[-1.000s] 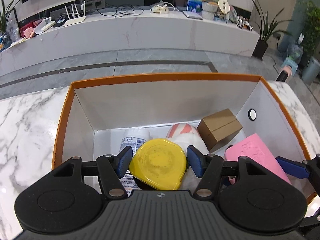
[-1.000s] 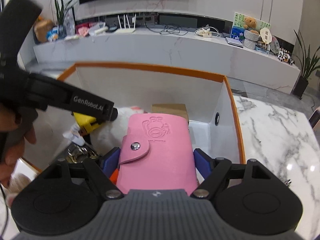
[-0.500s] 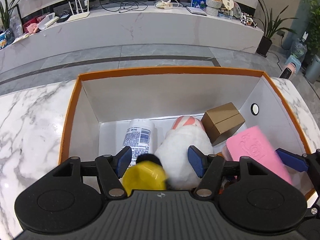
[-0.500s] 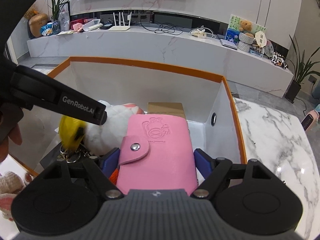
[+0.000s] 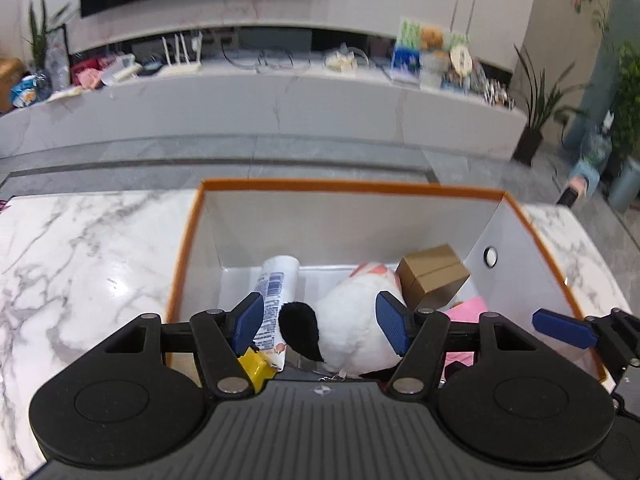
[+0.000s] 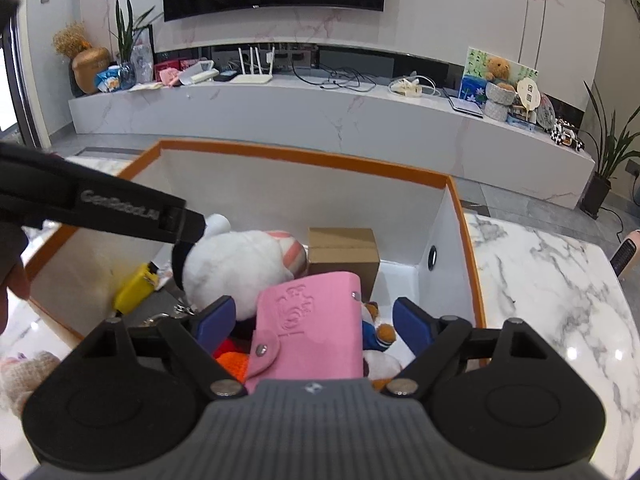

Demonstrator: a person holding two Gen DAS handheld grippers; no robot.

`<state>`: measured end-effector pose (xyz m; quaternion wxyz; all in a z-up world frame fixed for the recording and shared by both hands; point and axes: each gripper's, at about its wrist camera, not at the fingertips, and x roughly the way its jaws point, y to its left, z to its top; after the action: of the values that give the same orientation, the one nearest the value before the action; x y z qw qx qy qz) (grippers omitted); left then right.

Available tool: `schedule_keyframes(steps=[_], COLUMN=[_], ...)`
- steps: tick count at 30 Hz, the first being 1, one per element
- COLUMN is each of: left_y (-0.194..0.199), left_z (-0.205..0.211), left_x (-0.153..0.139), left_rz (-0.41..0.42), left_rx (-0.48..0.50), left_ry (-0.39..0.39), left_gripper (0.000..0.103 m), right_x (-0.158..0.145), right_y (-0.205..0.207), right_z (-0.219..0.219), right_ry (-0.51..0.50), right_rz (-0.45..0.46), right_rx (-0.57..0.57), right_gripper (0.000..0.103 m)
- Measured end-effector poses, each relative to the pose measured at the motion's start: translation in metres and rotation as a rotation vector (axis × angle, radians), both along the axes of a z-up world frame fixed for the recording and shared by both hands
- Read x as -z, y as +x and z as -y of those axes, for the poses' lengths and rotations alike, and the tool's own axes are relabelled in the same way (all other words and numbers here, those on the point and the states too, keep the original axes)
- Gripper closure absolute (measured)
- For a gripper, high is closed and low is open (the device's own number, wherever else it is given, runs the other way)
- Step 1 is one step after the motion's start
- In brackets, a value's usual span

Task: Organize objects
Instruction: 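Withdraw both tools from the orange box back over the table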

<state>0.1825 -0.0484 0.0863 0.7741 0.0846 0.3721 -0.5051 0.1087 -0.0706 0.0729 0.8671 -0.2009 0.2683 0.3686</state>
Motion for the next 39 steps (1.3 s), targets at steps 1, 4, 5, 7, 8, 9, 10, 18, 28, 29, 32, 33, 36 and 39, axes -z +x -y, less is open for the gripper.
schedule_keyframes(steps=[1,4,5,7,8,9,10,18,28,29,32,33,36,39], left_y=[-0.002,-0.011,-0.015,-0.023,-0.026,-0.03,-0.033,-0.056,-0.052,-0.048,-0.036,-0.031,-0.022,-0.025], left_z=[-0.006,-0.024,-0.031,-0.046,-0.053,-0.061,-0.067,-0.103,-0.161,-0.167,-0.186,-0.192,-0.197,-0.194], left_x=[-0.003,-0.012,-0.016,-0.022,-0.024,-0.026,-0.028,-0.032,-0.002,0.001,0.013,0.018,0.029,0.036], left_rz=[0.005,0.02,0.025,0.036,0.038,0.042,0.042,0.056,0.025,0.026,0.023,0.02,0.017,0.029], left_rx=[-0.009,-0.03,-0.036,-0.049,-0.053,-0.061,-0.066,-0.086,-0.117,-0.126,-0.137,-0.134,-0.124,-0.086], left_ry=[-0.016,-0.068,-0.086,-0.12,-0.134,-0.146,-0.154,-0.187,-0.174,-0.171,-0.181,-0.181,-0.169,-0.161], left_gripper=[0.03,0.029,0.027,0.025,0.024,0.022,0.021,0.015,0.013,0.013,0.013,0.013,0.013,0.013], right_x=[-0.002,-0.008,-0.01,-0.013,-0.016,-0.018,-0.02,-0.042,-0.043,-0.041,-0.033,-0.029,-0.019,-0.007], right_y=[-0.001,-0.006,-0.009,-0.015,-0.019,-0.022,-0.026,-0.056,-0.102,-0.103,-0.104,-0.103,-0.097,-0.088], right_z=[0.001,0.005,0.006,0.009,0.011,0.013,0.016,0.042,0.086,0.093,0.11,0.115,0.117,0.115], right_ry=[0.007,0.022,0.025,0.029,0.031,0.034,0.037,0.055,0.042,0.045,0.055,0.058,0.043,0.029], right_rz=[-0.003,-0.01,-0.006,0.005,0.01,0.013,0.014,0.038,0.061,0.054,0.022,0.008,-0.023,-0.044], right_rx=[-0.002,-0.017,-0.021,-0.026,-0.031,-0.034,-0.039,-0.057,-0.073,-0.058,-0.022,-0.011,-0.014,-0.013], right_gripper=[0.017,0.017,0.017,0.016,0.016,0.015,0.015,0.012,0.008,0.007,0.007,0.007,0.007,0.007])
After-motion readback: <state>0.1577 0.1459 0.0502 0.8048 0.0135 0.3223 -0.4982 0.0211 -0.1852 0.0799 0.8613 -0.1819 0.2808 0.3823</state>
